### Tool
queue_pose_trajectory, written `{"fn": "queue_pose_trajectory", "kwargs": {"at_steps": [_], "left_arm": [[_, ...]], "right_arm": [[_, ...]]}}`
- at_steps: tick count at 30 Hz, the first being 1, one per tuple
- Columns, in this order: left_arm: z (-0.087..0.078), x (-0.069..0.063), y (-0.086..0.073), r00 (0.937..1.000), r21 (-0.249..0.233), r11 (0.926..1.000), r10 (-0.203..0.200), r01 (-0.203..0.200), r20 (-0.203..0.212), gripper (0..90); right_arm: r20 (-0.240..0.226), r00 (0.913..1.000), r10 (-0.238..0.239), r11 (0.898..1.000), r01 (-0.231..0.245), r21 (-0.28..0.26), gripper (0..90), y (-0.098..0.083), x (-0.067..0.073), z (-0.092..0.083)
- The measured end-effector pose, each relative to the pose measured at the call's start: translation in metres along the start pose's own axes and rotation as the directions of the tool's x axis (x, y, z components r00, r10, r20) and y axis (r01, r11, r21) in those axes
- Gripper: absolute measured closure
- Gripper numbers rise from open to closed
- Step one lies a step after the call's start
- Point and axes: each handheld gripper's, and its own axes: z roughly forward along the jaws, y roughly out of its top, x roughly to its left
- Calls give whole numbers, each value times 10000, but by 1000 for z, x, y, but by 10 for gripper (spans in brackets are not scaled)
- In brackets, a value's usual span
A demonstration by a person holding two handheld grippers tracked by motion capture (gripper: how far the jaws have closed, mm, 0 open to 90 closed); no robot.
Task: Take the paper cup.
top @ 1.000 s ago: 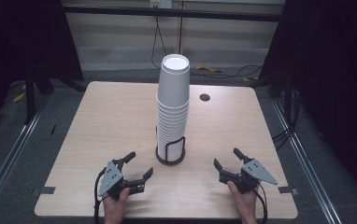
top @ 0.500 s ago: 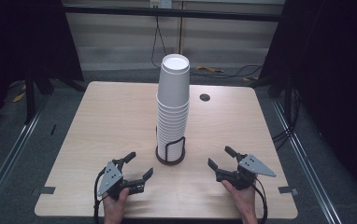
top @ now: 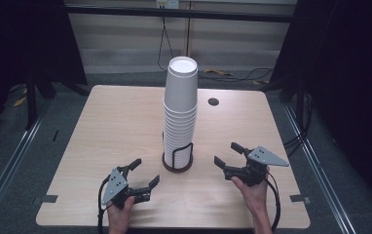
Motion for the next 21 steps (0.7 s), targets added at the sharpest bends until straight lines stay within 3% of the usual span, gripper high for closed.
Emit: {"fn": "queue_pose_trajectory", "kwargs": {"at_steps": [2,3,14,19,20,21], "left_arm": [[0,0,0,10000,9,10000,7,-7,-16,156],[0,-2,0,9998,-24,9998,-204,204,-48,156],[0,-2,0,9997,-20,9997,-241,240,-50,156],[0,0,0,10000,0,10000,-11,11,-4,156],[0,-2,-1,9997,-35,9997,-262,262,-6,156],[0,-2,-1,9997,-40,9997,-247,247,-10,156]], "right_arm": [[-157,9999,17,10000,-16,68,184,6,1,1],[-291,9995,77,9999,-74,88,184,9,1,1],[-1279,9914,-282,9993,309,187,197,41,7,8],[-1499,9878,-419,9991,423,-4,198,56,9,10],[-1525,9873,-445,9990,446,-28,198,59,9,10],[-1491,9877,-471,9989,463,-82,198,61,10,10]]}}
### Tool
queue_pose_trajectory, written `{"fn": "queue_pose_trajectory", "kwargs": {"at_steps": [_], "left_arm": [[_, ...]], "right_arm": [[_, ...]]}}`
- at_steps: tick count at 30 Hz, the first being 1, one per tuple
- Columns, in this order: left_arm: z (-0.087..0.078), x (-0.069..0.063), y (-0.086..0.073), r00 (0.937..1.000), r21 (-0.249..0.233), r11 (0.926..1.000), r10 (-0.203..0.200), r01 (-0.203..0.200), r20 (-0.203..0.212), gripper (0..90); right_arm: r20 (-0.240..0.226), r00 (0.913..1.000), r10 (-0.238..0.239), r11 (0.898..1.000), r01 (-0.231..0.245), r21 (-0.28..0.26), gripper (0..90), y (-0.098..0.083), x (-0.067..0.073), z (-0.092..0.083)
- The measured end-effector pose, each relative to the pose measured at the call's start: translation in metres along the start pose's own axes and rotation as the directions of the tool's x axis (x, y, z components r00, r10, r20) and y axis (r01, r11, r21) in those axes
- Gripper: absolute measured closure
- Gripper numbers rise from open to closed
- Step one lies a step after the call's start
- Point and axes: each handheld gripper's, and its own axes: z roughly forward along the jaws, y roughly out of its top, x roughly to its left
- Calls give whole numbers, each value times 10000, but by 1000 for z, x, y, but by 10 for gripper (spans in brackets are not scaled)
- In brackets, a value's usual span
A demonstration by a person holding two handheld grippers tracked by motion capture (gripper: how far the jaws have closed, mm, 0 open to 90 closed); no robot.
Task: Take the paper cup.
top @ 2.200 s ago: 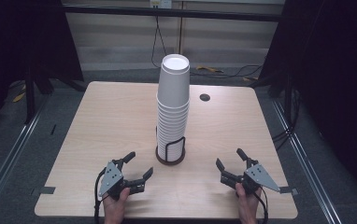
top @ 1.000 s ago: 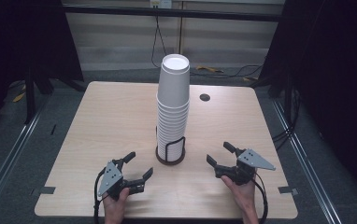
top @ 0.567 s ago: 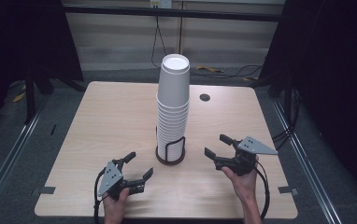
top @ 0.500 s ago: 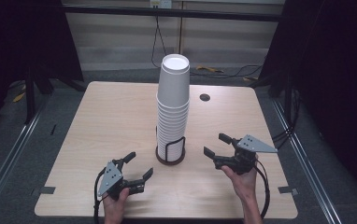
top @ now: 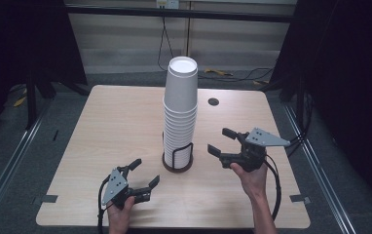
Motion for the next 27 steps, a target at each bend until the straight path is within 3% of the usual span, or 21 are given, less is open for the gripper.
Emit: {"fn": "queue_pose_trajectory", "kwargs": {"at_steps": [4,5,6,10,13,27], "left_arm": [[0,1,0,10000,-1,10000,27,-27,7,156],[0,2,1,9997,31,9997,255,-255,50,156],[0,0,0,10000,-4,10000,-16,16,32,156],[0,0,0,10000,-2,10000,16,-16,4,155],[0,0,0,10000,0,10000,26,-26,-2,156],[0,0,0,10000,-5,10000,30,-30,4,156]], "right_arm": [[-193,9998,-32,10000,33,23,197,12,0,2],[-124,9999,-121,9999,121,3,195,15,0,3],[-148,9997,-192,9998,191,-56,191,18,1,3],[-222,9987,-457,9986,451,-268,200,31,2,4],[-586,9970,-500,9979,475,-444,221,40,1,4],[-1163,9880,-1018,9943,971,-450,233,77,4,14]]}}
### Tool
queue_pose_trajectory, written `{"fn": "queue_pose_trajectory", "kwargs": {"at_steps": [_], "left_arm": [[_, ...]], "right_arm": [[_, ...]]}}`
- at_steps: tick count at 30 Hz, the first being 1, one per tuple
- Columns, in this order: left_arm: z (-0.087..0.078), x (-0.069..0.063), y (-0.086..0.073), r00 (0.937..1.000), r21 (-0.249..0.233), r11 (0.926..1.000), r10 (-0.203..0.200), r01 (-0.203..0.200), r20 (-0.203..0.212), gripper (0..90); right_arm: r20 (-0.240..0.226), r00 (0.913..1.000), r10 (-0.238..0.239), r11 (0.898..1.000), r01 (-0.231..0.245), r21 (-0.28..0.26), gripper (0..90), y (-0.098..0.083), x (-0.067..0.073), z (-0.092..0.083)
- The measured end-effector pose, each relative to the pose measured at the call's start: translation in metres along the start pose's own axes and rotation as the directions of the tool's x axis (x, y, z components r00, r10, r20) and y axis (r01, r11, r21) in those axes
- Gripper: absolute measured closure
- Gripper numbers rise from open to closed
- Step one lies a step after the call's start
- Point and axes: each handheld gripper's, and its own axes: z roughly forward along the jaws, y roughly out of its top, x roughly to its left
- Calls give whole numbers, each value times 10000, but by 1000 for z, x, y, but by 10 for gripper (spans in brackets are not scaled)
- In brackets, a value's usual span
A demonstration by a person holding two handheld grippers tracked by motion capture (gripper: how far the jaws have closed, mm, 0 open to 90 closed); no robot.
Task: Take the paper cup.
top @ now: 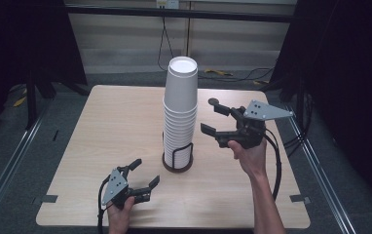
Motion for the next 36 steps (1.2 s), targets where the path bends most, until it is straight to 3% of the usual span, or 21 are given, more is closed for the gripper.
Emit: {"fn": "queue_pose_trajectory", "kwargs": {"at_steps": [15,28,29,31,32,36], "left_arm": [[0,0,0,10000,-6,10000,-10,10,13,156],[0,0,0,10000,0,10000,-11,11,54,157],[0,2,0,9997,22,9998,220,-220,104,157],[0,2,0,9997,35,9997,240,-240,103,157],[0,0,0,10000,-9,10000,-38,38,89,156],[0,0,0,10000,-11,10000,-11,11,59,156]], "right_arm": [[-234,9997,-28,9996,35,293,192,41,-10,15],[-549,9981,-273,9949,325,955,180,64,-10,44],[-576,9980,-262,9951,315,932,175,65,-10,45],[-594,9979,-272,9953,326,916,175,69,-10,48],[-631,9976,-274,9951,332,935,174,71,-10,50],[-645,9976,-266,9947,328,974,146,77,-12,57]]}}
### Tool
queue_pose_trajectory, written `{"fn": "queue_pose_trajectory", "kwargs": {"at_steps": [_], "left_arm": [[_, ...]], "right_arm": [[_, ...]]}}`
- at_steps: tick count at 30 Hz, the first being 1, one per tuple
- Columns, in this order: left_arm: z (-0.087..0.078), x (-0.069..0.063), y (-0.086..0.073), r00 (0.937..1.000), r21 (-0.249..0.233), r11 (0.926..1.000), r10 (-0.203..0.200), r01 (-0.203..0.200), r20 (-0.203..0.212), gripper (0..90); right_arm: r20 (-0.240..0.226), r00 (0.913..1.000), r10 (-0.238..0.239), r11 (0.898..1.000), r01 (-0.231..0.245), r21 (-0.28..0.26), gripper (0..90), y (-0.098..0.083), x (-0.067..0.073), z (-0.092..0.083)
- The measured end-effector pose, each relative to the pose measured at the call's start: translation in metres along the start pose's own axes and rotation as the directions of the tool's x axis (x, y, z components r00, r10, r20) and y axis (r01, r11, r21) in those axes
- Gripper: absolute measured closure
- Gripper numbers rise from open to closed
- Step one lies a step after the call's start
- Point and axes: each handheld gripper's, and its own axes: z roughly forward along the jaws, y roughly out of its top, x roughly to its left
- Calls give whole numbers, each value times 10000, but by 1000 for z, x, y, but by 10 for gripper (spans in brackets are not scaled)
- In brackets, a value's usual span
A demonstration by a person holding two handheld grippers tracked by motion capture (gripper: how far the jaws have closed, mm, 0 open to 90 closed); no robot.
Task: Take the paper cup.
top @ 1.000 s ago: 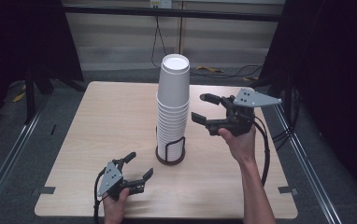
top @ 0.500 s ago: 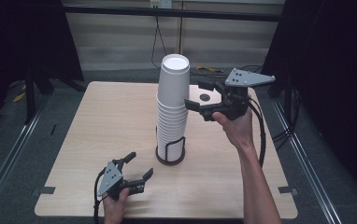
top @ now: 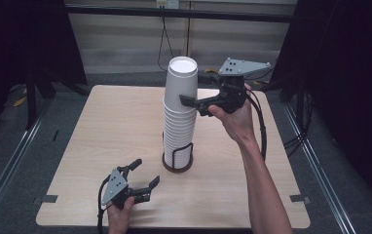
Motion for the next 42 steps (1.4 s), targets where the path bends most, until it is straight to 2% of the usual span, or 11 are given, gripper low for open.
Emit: {"fn": "queue_pose_trajectory", "kwargs": {"at_steps": [11,18,19,20,21,23,28,34,39,42], "left_arm": [[0,0,0,10000,-20,10000,-2,2,16,156],[0,0,0,10000,8,10000,-35,34,55,156],[0,1,0,10000,0,10000,-6,6,14,156],[-1,3,1,9996,58,9996,259,-260,79,156],[0,2,0,9998,23,9998,186,-186,72,156],[0,1,0,10000,20,10000,4,-4,33,156],[0,0,0,10000,0,10000,2,-2,63,156],[0,1,0,10000,16,10000,0,0,80,156],[0,0,0,10000,-5,10000,11,-11,69,156],[0,0,0,10000,-5,10000,9,-9,70,156]], "right_arm": [[-280,9996,31,10000,-29,59,144,19,-3,12],[-435,9990,88,9998,-80,179,150,22,-4,20],[-423,9991,56,9998,-47,200,153,23,-4,21],[-417,9991,63,9997,-53,226,158,23,-3,22],[-424,9991,62,9997,-53,229,166,24,-3,23],[-498,9987,145,9997,-136,179,187,24,-4,24],[-467,9988,148,9997,-138,217,195,26,-5,23],[-520,9986,121,9999,-121,0,198,29,-5,21],[-742,9968,294,9994,-307,-171,201,30,-8,19],[-680,9974,256,9993,-274,-255,202,31,-7,18]]}}
